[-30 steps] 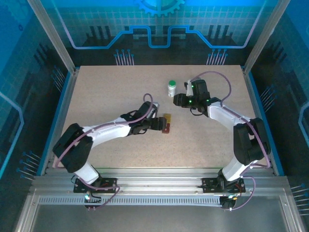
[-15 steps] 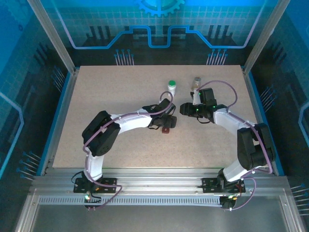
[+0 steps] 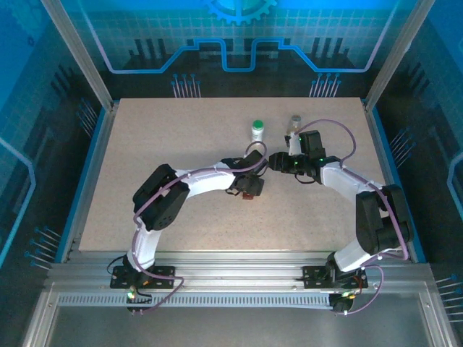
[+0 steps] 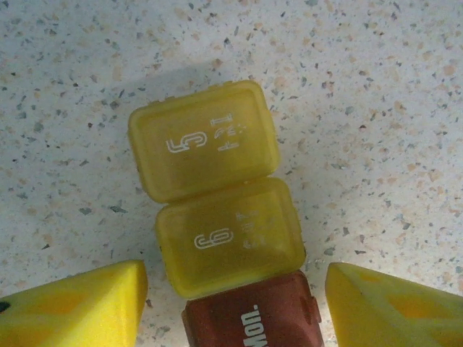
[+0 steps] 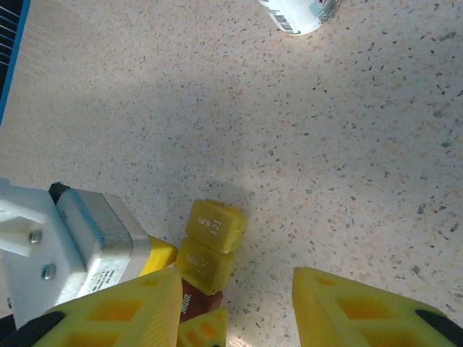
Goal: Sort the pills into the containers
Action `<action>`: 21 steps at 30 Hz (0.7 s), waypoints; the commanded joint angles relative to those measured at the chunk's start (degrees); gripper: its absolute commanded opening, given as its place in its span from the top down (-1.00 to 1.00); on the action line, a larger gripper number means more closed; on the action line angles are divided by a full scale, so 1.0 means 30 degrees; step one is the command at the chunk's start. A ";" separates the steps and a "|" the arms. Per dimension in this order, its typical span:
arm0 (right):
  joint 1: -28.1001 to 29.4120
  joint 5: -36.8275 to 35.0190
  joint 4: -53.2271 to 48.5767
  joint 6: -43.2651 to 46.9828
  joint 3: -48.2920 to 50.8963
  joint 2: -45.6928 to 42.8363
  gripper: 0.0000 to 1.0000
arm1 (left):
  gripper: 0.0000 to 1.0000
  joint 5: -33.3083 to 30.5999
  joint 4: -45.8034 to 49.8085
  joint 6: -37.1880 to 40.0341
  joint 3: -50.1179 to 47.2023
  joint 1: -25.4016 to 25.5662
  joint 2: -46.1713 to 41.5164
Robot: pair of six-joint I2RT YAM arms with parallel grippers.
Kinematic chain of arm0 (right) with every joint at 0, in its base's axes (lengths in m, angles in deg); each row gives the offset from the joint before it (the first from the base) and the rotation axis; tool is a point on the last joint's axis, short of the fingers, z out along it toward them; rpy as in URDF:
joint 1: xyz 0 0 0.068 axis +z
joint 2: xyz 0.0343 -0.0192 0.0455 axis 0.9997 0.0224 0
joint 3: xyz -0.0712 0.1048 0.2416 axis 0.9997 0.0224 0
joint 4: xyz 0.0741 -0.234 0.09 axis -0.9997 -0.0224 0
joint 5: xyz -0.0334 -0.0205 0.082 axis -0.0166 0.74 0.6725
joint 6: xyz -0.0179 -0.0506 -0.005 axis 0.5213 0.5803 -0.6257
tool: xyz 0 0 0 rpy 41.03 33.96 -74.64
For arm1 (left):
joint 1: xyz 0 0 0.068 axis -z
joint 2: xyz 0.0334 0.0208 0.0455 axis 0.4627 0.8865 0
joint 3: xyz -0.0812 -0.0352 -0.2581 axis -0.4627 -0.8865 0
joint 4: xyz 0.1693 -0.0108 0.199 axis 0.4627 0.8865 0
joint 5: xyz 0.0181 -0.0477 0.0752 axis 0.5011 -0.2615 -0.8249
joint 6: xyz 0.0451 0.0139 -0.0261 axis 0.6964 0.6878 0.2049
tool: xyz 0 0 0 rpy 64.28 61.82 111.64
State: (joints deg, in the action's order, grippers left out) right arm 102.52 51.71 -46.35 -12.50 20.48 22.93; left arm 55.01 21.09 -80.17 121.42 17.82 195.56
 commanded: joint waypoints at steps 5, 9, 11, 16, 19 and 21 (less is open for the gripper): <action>-0.0241 0.0623 -0.0125 0.0096 -0.0368 0.0394 0.10 | -0.08 0.0267 0.1107 0.1536 0.0852 0.0107 0.0365; -0.0292 0.0553 -0.0303 0.0153 -0.0521 0.0596 0.10 | 0.03 0.0989 0.0812 0.2382 0.0532 0.0084 0.0082; -0.0308 0.0585 -0.0336 0.0140 -0.0547 0.0633 0.10 | 0.13 0.1726 0.0534 0.3124 0.0329 0.0084 -0.0098; -0.0392 0.0545 -0.0595 0.0322 -0.0644 0.0630 0.09 | 0.09 0.2212 0.0598 0.4627 0.0050 0.0054 -0.0790; -0.0504 0.0599 -0.0624 0.0496 -0.0716 0.0847 0.09 | -0.12 0.2994 0.0273 0.4917 -0.0281 -0.0046 -0.1592; -0.0521 0.0937 -0.0776 0.0695 -0.0989 0.1322 0.09 | -0.26 0.3367 0.0064 0.4918 -0.0379 -0.0171 -0.1978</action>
State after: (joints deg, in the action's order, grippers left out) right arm 101.84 52.69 -47.55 -11.80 19.74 24.92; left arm 61.30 21.74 -67.93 120.99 17.61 193.98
